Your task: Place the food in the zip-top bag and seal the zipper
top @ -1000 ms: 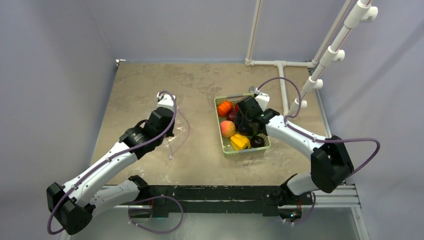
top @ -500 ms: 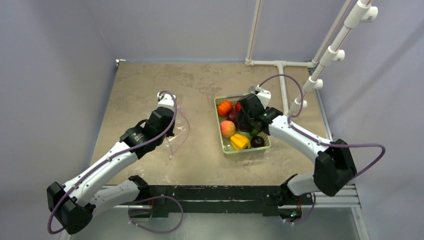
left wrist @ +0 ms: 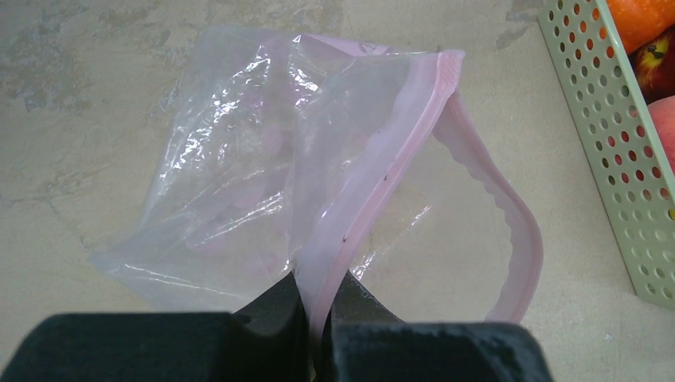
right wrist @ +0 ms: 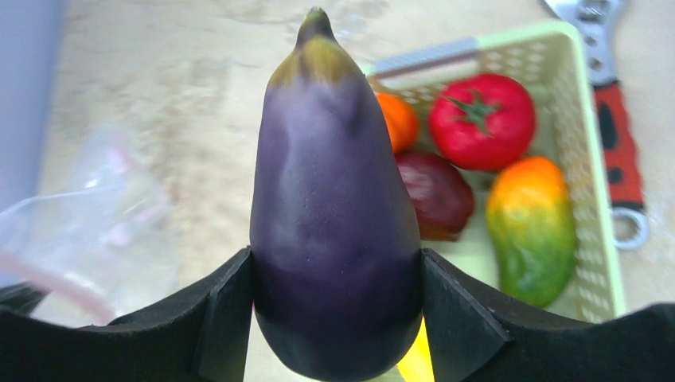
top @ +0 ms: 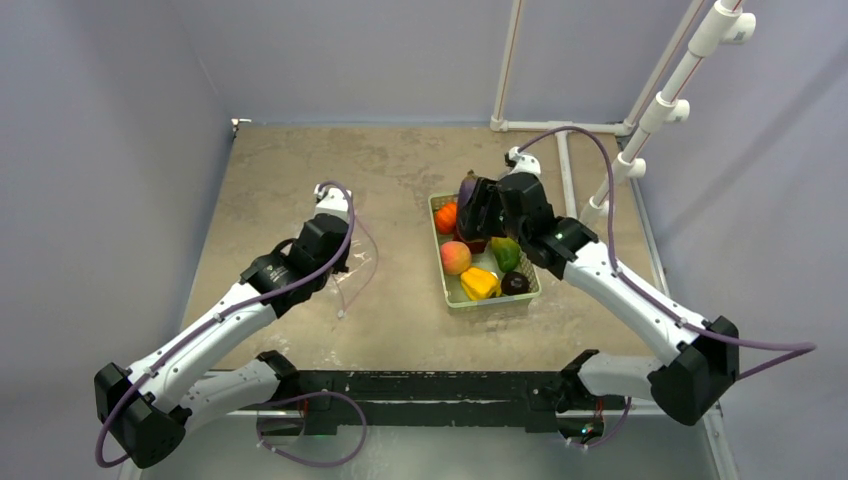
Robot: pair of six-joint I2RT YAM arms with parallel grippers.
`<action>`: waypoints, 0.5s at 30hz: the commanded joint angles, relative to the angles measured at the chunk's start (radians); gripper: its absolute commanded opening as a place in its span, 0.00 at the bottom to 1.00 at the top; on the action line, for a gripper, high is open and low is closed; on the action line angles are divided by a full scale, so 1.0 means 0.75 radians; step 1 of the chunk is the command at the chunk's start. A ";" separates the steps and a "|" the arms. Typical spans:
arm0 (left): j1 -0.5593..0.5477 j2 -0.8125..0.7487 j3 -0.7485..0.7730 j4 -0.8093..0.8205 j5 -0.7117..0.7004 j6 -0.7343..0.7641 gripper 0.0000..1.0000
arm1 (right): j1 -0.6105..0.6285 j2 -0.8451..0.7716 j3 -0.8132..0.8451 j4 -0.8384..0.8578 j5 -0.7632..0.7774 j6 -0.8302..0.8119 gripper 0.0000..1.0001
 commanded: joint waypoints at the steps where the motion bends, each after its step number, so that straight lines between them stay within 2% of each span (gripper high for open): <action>1: 0.005 0.004 -0.006 0.043 -0.029 0.009 0.00 | 0.057 -0.095 0.019 0.174 -0.233 -0.130 0.11; 9: 0.005 -0.005 -0.006 0.041 -0.054 0.005 0.00 | 0.273 -0.086 0.026 0.287 -0.419 -0.183 0.13; 15: 0.006 -0.005 -0.006 0.040 -0.058 0.005 0.00 | 0.376 -0.059 0.029 0.313 -0.510 -0.214 0.13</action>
